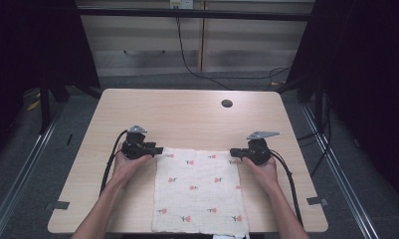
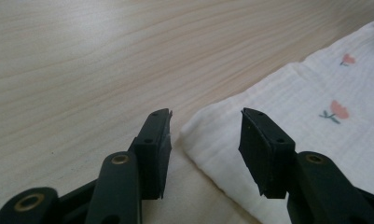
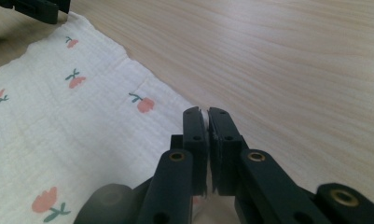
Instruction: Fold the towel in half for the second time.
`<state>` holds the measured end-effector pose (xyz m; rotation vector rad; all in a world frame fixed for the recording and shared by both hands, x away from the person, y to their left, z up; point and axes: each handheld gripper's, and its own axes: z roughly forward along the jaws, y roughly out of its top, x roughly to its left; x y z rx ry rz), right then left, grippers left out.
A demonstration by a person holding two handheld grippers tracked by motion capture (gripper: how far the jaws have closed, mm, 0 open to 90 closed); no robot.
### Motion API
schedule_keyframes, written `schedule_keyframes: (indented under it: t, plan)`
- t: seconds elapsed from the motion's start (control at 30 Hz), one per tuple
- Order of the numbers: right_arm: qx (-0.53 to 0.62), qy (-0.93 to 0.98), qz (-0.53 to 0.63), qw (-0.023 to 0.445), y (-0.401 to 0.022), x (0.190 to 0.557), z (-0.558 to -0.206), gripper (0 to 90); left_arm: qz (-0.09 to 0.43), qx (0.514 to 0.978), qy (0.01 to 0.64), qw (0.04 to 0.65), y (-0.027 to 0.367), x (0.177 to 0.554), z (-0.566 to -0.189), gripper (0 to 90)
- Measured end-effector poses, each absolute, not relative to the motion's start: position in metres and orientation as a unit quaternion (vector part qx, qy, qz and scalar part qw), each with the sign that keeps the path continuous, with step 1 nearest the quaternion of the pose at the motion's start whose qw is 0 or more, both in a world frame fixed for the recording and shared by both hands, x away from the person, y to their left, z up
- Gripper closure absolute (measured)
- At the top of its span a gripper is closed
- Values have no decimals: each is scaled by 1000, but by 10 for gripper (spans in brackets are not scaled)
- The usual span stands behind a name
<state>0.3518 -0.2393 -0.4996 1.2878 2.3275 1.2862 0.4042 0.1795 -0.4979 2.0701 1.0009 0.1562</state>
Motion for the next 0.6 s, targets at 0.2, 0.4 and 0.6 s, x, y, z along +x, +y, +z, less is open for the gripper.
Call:
schedule_keyframes:
  t: [0.2,0.4,0.6]
  plan:
    - [432,785,434,92,-241,351,-500,862,59,821,400,404,174,406,-505,551]
    - [434,785,432,90,-240,351,-501,862,81,827,382,404,168,399,-507,742]
    - [436,784,434,88,-241,351,-502,862,77,824,377,415,172,397,-510,874]
